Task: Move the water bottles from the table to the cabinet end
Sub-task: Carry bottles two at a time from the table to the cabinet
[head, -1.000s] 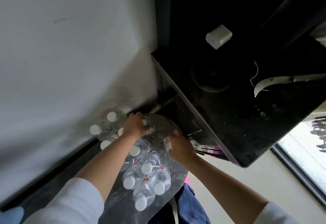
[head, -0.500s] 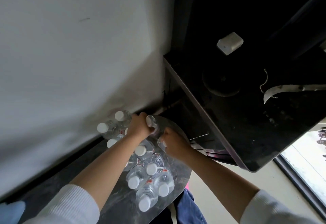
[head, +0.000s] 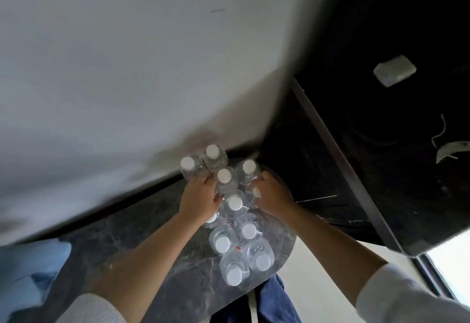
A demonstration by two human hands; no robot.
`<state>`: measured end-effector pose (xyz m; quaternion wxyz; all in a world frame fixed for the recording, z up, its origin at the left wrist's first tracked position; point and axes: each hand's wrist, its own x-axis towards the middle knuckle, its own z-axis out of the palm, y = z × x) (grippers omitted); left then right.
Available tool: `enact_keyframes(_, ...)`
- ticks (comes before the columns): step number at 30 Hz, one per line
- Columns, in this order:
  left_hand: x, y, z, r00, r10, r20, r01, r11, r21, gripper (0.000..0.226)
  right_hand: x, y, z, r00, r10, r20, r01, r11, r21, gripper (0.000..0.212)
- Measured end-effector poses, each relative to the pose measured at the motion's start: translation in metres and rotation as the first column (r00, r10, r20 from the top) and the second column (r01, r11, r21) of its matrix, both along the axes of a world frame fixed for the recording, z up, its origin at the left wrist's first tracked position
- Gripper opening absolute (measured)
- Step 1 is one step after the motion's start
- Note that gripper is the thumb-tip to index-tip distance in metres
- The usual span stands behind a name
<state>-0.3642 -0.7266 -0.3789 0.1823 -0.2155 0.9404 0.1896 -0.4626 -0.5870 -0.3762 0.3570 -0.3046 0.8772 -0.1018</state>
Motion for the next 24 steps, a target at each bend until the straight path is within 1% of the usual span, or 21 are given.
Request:
enact_keyframes(5,0.016,-0.001,-0.008,0.999,-0.035,-0.022,0.036,0.999,0.013,0.045,0.011,0.001,-0.003,0.999,-0.028,0.019,0.028,0.999,0.026,0.042)
enact_keyframes(9,0.024,-0.003,-0.007,0.998,-0.058,-0.033,0.058,0.998,0.013,0.043,0.014,0.000,-0.004,0.992,-0.125,0.008,0.125,0.992,0.032,0.045)
enact_keyframes(11,0.025,-0.004,-0.002,0.997,-0.070,-0.034,0.070,0.997,0.013,0.042,0.017,0.000,-0.001,0.985,-0.172,0.031,0.171,0.985,0.036,0.052)
enact_keyframes(13,0.026,-0.003,0.006,0.995,-0.094,-0.035,0.095,0.995,0.007,0.040,0.021,0.003,0.003,0.980,-0.198,0.013,0.197,0.980,0.031,0.062)
enact_keyframes(15,0.026,0.000,0.015,0.989,-0.141,-0.035,0.141,0.990,-0.002,0.039,0.026,0.010,0.007,0.972,-0.236,-0.015,0.236,0.971,0.044,0.065)
enact_keyframes(19,0.021,0.022,0.036,0.965,-0.261,0.010,0.261,0.965,0.000,0.036,0.047,0.039,0.029,0.939,-0.342,-0.021,0.343,0.939,0.033,0.053)
enact_keyframes(22,0.011,0.054,0.054,0.923,-0.382,0.045,0.383,0.923,-0.026,0.036,0.065,0.079,0.050,0.912,-0.408,-0.037,0.409,0.913,0.003,0.056)
enact_keyframes(24,0.005,0.089,0.067,0.879,-0.476,0.034,0.477,0.878,-0.044,0.032,0.080,0.116,0.064,0.874,-0.482,-0.064,0.483,0.876,-0.003,0.055)
